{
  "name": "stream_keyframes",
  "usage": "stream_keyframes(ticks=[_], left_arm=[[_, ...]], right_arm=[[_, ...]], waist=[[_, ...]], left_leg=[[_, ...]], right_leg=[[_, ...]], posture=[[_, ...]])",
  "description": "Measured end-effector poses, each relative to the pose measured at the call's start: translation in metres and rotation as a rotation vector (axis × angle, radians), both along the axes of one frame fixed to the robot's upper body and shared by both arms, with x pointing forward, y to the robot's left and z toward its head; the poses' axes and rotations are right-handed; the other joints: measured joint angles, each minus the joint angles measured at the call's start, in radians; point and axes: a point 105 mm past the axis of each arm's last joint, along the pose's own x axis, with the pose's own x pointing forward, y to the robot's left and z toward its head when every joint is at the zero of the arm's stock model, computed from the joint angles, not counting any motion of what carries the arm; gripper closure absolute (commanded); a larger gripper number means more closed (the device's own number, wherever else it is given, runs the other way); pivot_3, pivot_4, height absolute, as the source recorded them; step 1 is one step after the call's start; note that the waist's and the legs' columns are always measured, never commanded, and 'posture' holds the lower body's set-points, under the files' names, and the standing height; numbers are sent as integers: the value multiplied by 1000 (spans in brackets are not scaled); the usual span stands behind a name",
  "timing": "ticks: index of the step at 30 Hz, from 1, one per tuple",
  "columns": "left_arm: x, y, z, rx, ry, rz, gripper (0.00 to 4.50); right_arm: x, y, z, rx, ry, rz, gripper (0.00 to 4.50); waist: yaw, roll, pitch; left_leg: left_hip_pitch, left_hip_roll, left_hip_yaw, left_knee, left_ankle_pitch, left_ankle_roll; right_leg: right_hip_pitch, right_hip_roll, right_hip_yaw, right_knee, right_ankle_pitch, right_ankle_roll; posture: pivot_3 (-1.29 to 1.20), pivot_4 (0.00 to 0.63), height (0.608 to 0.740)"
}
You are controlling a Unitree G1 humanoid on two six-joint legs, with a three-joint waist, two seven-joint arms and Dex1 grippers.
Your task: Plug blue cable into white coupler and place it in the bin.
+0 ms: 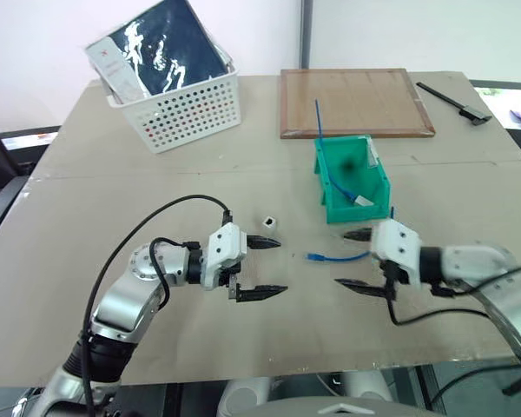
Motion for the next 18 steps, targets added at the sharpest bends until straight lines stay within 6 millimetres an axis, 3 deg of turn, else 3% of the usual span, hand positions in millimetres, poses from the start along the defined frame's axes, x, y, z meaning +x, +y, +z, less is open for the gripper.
stream_keyframes(ticks=[6,11,13,18], left_arm=[[15,-12,-10,40,-2,-9,0],[25,-19,-15,60,-14,-21,0],[36,-19,-18,84,-20,1,0],[42,-24,-23,104,-26,-20,0]], right_arm=[[-32,-44,-3,56,-51,-266,275],[-52,-47,1,123,-64,-316,275],[-64,-48,8,134,-82,-331,275],[-73,-46,14,141,-102,-326,275]], waist=[[-2,0,-1],[-1,1,0],[1,0,-1],[-7,-1,-2]], left_leg=[[3,1,1,1,-2,4],[19,2,4,1,-3,5],[20,2,2,2,-3,5],[20,2,3,2,-3,5]], right_leg=[[2,2,2,4,1,1],[14,2,5,8,-3,5],[16,2,4,8,-4,5],[16,2,5,8,-4,6]], posture=[[0,150,740],[0,150,740],[0,150,740],[0,150,740]])
